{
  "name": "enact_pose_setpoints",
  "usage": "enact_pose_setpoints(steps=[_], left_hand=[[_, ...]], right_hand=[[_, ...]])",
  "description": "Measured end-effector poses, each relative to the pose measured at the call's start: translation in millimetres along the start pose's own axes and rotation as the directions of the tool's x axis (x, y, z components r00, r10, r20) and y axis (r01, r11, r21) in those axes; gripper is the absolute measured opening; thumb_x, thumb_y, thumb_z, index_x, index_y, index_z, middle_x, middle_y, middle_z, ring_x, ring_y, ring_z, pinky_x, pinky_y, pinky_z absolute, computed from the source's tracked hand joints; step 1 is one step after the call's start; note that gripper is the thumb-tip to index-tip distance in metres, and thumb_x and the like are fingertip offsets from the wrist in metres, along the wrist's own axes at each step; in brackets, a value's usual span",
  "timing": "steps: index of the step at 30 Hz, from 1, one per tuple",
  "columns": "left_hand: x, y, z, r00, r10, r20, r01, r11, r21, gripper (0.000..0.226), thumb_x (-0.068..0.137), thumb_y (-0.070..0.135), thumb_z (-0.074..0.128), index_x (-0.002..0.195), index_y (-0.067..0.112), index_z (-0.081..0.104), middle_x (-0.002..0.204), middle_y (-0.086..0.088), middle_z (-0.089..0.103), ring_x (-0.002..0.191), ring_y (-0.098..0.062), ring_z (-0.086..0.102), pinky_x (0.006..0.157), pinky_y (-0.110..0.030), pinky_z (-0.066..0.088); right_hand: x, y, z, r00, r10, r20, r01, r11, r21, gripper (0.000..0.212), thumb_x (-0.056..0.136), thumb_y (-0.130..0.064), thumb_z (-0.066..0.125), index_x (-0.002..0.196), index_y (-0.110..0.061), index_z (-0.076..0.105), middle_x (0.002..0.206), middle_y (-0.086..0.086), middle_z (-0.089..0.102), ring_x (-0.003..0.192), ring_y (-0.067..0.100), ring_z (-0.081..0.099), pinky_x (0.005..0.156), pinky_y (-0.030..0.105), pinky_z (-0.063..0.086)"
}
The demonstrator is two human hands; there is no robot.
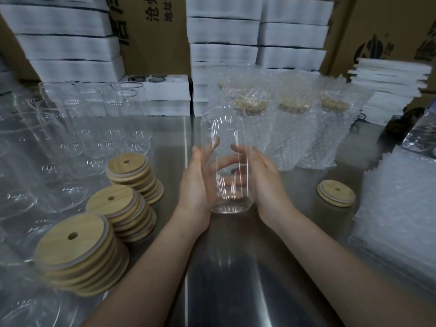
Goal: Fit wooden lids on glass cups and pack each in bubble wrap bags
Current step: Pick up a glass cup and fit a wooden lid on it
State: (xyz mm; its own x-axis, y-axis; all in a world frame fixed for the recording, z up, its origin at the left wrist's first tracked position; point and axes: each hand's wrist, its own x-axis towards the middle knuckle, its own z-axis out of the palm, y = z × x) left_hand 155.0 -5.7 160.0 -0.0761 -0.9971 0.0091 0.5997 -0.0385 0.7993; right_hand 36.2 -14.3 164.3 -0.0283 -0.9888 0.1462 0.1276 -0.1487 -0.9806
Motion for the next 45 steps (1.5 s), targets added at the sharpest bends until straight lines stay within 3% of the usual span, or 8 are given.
enact_pose_setpoints(steps=[3, 7, 10, 16, 19, 31, 39, 45], left_hand=[[1, -1, -1, 0.999, 0.031, -0.034, -0.03, 0.999, 0.037, 0.044, 0.102, 0.05, 0.028, 0.12, 0.029, 0.062, 0.107, -0.017, 0.073, 0.098, -0.037, 0.07, 0.087, -0.057, 0.055], [-4, -2, 0, 0.985, 0.165, -0.045, -0.15, 0.958, 0.245, 0.042, 0.096, 0.055, 0.036, 0.122, 0.033, 0.062, 0.103, -0.009, 0.075, 0.071, -0.026, 0.069, 0.055, -0.033, 0.057], [-7, -6, 1, 0.963, 0.269, -0.025, -0.245, 0.908, 0.339, 0.055, 0.08, 0.064, 0.046, 0.123, 0.034, 0.06, 0.106, -0.01, 0.073, 0.071, -0.024, 0.067, 0.048, -0.027, 0.051], [-9, -12, -1, 0.912, 0.388, 0.131, -0.376, 0.668, 0.642, 0.076, 0.061, 0.065, 0.068, 0.132, 0.05, 0.044, 0.109, 0.014, 0.064, 0.087, -0.012, 0.068, 0.078, -0.038, 0.058], [-11, -14, -2, 0.891, 0.412, 0.191, -0.403, 0.525, 0.75, 0.096, 0.056, 0.065, 0.073, 0.142, 0.046, 0.035, 0.116, 0.02, 0.058, 0.091, -0.005, 0.064, 0.081, -0.023, 0.054], [-8, -14, -7, 0.695, 0.587, 0.415, -0.53, 0.029, 0.847, 0.1, 0.065, 0.036, 0.086, 0.147, 0.034, 0.029, 0.133, 0.001, 0.056, 0.12, -0.015, 0.053, 0.097, -0.043, 0.048], [-3, -19, -8, 0.656, 0.613, 0.439, -0.537, -0.029, 0.843, 0.092, 0.066, 0.037, 0.085, 0.141, 0.032, 0.033, 0.135, 0.003, 0.056, 0.121, -0.016, 0.052, 0.101, -0.039, 0.043], [-2, -20, -8, 0.662, 0.611, 0.433, -0.535, -0.019, 0.845, 0.09, 0.068, 0.042, 0.085, 0.144, 0.021, 0.04, 0.137, 0.0, 0.056, 0.125, -0.018, 0.051, 0.103, -0.043, 0.043]], right_hand=[[4, -2, 2, 0.998, 0.003, 0.068, -0.008, 0.997, 0.072, 0.034, 0.099, -0.053, 0.04, 0.115, -0.036, 0.065, 0.111, 0.0, 0.069, 0.096, 0.018, 0.069, 0.077, 0.036, 0.058], [6, -8, -1, 0.993, -0.065, 0.102, 0.056, 0.995, 0.082, 0.05, 0.083, -0.059, 0.048, 0.128, -0.038, 0.054, 0.123, -0.007, 0.067, 0.11, 0.009, 0.065, 0.089, 0.031, 0.05], [7, -12, -7, 0.99, -0.089, 0.106, 0.08, 0.993, 0.09, 0.066, 0.082, -0.054, 0.054, 0.143, -0.03, 0.046, 0.131, -0.005, 0.063, 0.115, 0.01, 0.063, 0.093, 0.032, 0.049], [6, -21, -15, 0.99, -0.111, 0.088, 0.102, 0.99, 0.098, 0.058, 0.078, -0.053, 0.061, 0.13, -0.028, 0.057, 0.116, -0.004, 0.07, 0.103, 0.014, 0.064, 0.088, 0.037, 0.046], [4, -26, -15, 0.989, -0.122, 0.085, 0.111, 0.986, 0.125, 0.061, 0.066, -0.057, 0.065, 0.12, -0.029, 0.06, 0.11, -0.006, 0.072, 0.099, 0.013, 0.066, 0.084, 0.033, 0.047], [-4, -31, -14, 0.98, -0.196, 0.028, 0.19, 0.97, 0.152, 0.043, 0.073, -0.018, 0.08, 0.108, -0.015, 0.055, 0.105, 0.0, 0.066, 0.105, 0.02, 0.064, 0.095, 0.043, 0.052], [-6, -33, -14, 0.991, -0.132, 0.014, 0.127, 0.972, 0.198, 0.033, 0.062, -0.027, 0.077, 0.088, -0.016, 0.059, 0.096, 0.004, 0.07, 0.101, 0.021, 0.066, 0.097, 0.04, 0.05], [3, -28, -18, 0.998, -0.056, 0.021, 0.043, 0.92, 0.39, 0.011, 0.083, -0.02, 0.068, 0.086, -0.012, 0.062, 0.095, 0.009, 0.073, 0.096, 0.021, 0.068, 0.08, 0.029, 0.055]])
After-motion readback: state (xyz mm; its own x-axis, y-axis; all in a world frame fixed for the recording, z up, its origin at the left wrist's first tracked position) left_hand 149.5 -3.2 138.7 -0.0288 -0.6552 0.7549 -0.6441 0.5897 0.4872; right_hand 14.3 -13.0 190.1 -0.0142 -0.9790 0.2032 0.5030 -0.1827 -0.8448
